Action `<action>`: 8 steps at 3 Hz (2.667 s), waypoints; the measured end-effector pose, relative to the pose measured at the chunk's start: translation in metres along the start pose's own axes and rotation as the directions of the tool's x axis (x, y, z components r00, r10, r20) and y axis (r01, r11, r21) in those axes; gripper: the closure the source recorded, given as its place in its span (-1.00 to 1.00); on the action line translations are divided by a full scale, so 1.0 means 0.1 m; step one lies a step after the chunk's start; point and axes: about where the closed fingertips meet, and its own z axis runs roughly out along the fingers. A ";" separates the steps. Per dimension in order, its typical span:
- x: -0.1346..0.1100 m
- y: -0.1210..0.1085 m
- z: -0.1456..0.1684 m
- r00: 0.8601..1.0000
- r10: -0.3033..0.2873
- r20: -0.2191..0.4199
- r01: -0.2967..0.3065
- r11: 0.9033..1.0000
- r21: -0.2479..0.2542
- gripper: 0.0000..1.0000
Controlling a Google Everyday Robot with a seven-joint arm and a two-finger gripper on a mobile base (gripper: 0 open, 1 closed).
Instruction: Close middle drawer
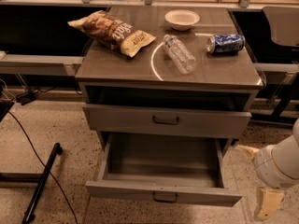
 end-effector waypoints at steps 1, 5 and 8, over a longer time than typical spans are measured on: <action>0.00 0.01 0.03 1.000 -0.001 0.007 0.001 1.000 -0.010 -1.00; -0.32 0.37 0.98 0.990 -0.099 0.103 0.114 0.982 -0.149 0.47; -0.02 0.52 2.44 0.969 0.027 0.245 -0.029 1.000 0.004 1.00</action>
Offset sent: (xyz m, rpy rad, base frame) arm -0.0336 0.0678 -0.1030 0.1534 0.1952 0.2252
